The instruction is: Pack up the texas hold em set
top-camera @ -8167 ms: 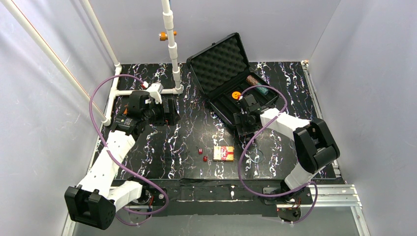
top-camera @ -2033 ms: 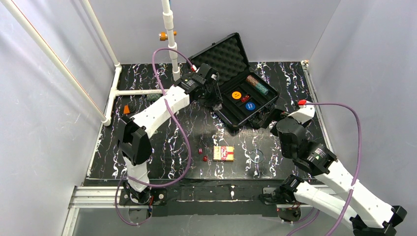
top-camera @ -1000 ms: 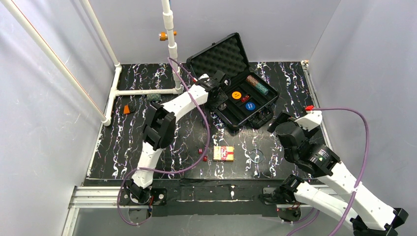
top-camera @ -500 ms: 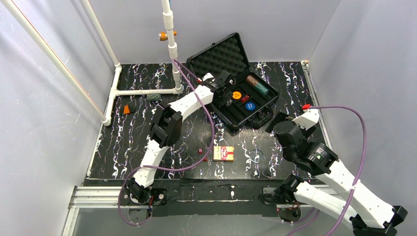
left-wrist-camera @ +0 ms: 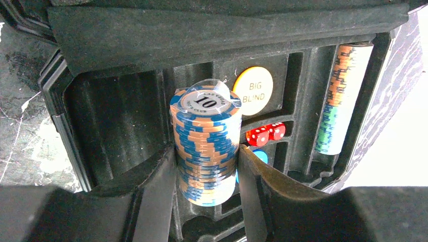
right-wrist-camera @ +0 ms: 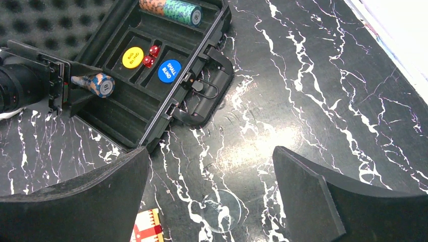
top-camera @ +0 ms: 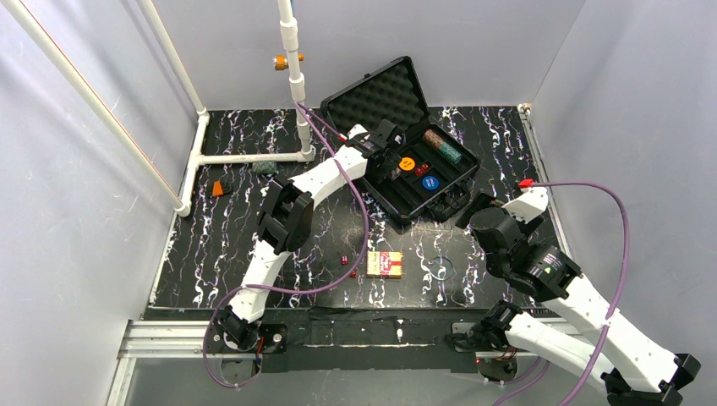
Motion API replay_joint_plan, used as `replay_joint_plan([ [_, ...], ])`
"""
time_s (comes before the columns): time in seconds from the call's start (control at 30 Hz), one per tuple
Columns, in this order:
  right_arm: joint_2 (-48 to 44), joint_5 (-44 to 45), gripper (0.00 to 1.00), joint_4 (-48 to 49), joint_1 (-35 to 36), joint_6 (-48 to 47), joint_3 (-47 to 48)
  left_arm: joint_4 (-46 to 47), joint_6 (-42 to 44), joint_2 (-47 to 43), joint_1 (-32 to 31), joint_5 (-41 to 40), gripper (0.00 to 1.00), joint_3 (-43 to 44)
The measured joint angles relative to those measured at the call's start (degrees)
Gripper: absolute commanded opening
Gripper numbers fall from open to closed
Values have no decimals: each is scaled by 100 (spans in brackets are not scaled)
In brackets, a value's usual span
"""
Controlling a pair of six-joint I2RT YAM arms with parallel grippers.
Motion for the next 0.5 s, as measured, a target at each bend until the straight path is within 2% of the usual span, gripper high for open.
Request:
replay_joint_plan([
  [0.1, 0, -15, 100, 0, 0, 0, -2, 28, -20, 0, 2, -17, 16, 0],
  [0.3, 0, -55, 100, 15, 0, 0, -4, 94, -20, 0, 2, -57, 37, 0],
  [0.5, 0, -103, 100, 39, 0, -2, -7, 190, -17, 0, 0, -85, 64, 0],
])
